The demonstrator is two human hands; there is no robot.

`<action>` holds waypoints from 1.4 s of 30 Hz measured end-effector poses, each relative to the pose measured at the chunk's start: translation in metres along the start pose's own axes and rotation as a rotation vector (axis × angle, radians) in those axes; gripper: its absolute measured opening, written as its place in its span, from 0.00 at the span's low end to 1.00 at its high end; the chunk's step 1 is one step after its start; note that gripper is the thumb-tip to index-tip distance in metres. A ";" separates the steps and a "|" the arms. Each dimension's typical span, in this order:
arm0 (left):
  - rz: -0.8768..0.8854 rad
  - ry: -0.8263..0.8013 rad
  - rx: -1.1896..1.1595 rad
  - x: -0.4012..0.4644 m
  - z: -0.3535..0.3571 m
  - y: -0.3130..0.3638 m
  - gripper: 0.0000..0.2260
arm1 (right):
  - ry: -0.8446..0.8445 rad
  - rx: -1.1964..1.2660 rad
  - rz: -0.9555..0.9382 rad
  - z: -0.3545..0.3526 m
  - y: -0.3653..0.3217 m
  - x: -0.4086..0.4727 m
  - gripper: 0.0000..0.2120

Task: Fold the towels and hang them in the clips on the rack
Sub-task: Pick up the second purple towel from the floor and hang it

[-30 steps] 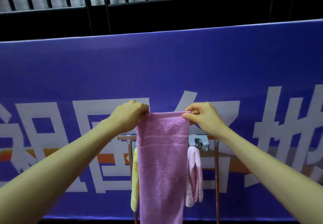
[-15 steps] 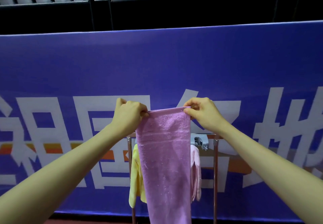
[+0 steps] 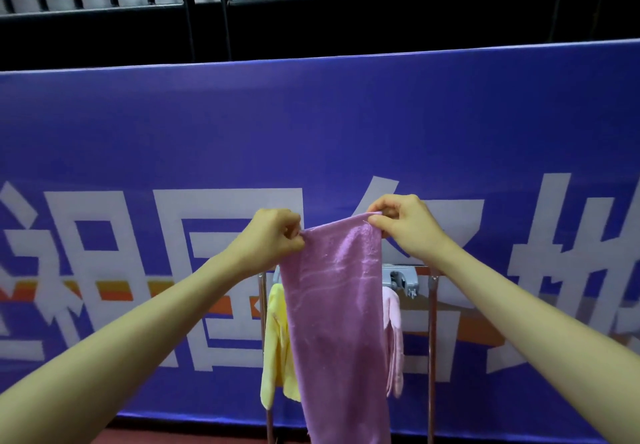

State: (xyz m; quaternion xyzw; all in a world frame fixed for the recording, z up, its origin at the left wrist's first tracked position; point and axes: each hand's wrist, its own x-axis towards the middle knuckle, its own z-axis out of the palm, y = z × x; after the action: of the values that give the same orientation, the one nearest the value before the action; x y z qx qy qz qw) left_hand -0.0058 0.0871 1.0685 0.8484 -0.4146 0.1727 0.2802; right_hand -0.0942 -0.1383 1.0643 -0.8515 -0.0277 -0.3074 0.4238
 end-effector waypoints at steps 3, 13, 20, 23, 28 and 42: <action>0.081 -0.168 -0.072 -0.007 -0.005 0.009 0.10 | 0.000 0.009 0.012 -0.001 -0.001 0.003 0.07; 0.208 -0.584 0.064 -0.004 -0.011 0.009 0.25 | -0.116 0.020 0.017 0.000 -0.001 -0.002 0.09; 0.492 -0.317 0.162 -0.003 0.002 0.001 0.07 | -0.154 0.023 0.013 0.000 0.002 -0.006 0.07; 0.658 -0.155 0.289 -0.004 0.006 0.000 0.09 | -0.166 0.053 0.031 0.000 0.003 -0.007 0.07; 0.839 -0.129 0.461 -0.002 0.005 0.000 0.12 | -0.168 0.124 0.071 0.001 0.004 -0.007 0.04; 0.228 0.015 0.095 -0.005 0.014 0.009 0.12 | -0.298 0.246 0.066 0.019 -0.005 -0.017 0.07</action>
State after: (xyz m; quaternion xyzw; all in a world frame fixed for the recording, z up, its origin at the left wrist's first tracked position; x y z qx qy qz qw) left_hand -0.0149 0.0769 1.0574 0.8067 -0.4978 0.2291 0.2213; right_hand -0.0997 -0.1172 1.0503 -0.8298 -0.0998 -0.1581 0.5258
